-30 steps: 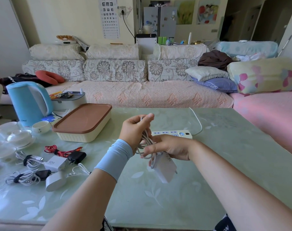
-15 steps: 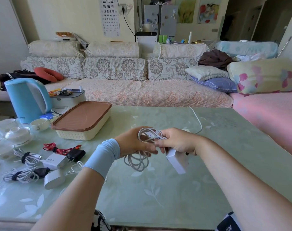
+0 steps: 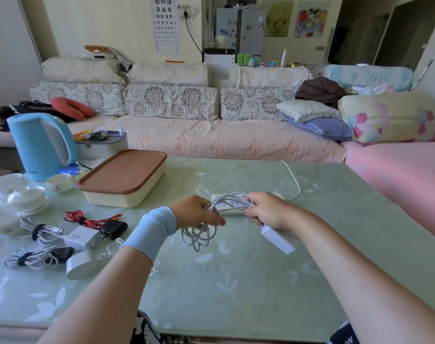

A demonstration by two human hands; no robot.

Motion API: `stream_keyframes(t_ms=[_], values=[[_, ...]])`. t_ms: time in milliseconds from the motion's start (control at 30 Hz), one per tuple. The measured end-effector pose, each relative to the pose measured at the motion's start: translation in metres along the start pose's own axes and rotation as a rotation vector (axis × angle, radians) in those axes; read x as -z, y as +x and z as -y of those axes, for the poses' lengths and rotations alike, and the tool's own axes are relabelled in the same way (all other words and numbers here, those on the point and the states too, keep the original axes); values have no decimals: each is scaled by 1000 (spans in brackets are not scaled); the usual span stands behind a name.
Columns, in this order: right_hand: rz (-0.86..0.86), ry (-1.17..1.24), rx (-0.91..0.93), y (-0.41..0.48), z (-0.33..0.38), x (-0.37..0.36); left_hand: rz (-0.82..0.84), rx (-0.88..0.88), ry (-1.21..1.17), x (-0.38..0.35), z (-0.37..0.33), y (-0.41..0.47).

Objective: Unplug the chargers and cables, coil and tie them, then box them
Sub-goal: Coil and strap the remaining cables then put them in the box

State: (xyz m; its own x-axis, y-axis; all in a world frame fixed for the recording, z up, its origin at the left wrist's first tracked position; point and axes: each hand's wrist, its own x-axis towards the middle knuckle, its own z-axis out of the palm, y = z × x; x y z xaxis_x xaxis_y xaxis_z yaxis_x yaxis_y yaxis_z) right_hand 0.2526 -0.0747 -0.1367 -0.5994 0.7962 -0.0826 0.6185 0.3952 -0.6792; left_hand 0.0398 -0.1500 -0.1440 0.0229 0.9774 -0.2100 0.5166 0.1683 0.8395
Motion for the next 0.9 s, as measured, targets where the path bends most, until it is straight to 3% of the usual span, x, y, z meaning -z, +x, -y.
stream_keyframes(t_ms=[200,300,400,500,700,800,900], values=[[211,-205,-179,-8,-4,-14,117,105,183,-16,2,-2],[219,-293,-194,-15,-6,-18,169,135,215,-21,-1,-2],[120,-410,-111,-21,-5,-20,220,152,200,-23,-4,-4],[80,-357,96,-26,7,-35,242,126,136,-28,-10,-6],[204,247,13,-14,0,-42,268,67,142,-19,-6,-11],[223,544,-47,-18,-6,-25,318,166,-73,-8,2,-16],[312,791,-90,-17,-13,-15,286,93,-257,0,12,-17]])
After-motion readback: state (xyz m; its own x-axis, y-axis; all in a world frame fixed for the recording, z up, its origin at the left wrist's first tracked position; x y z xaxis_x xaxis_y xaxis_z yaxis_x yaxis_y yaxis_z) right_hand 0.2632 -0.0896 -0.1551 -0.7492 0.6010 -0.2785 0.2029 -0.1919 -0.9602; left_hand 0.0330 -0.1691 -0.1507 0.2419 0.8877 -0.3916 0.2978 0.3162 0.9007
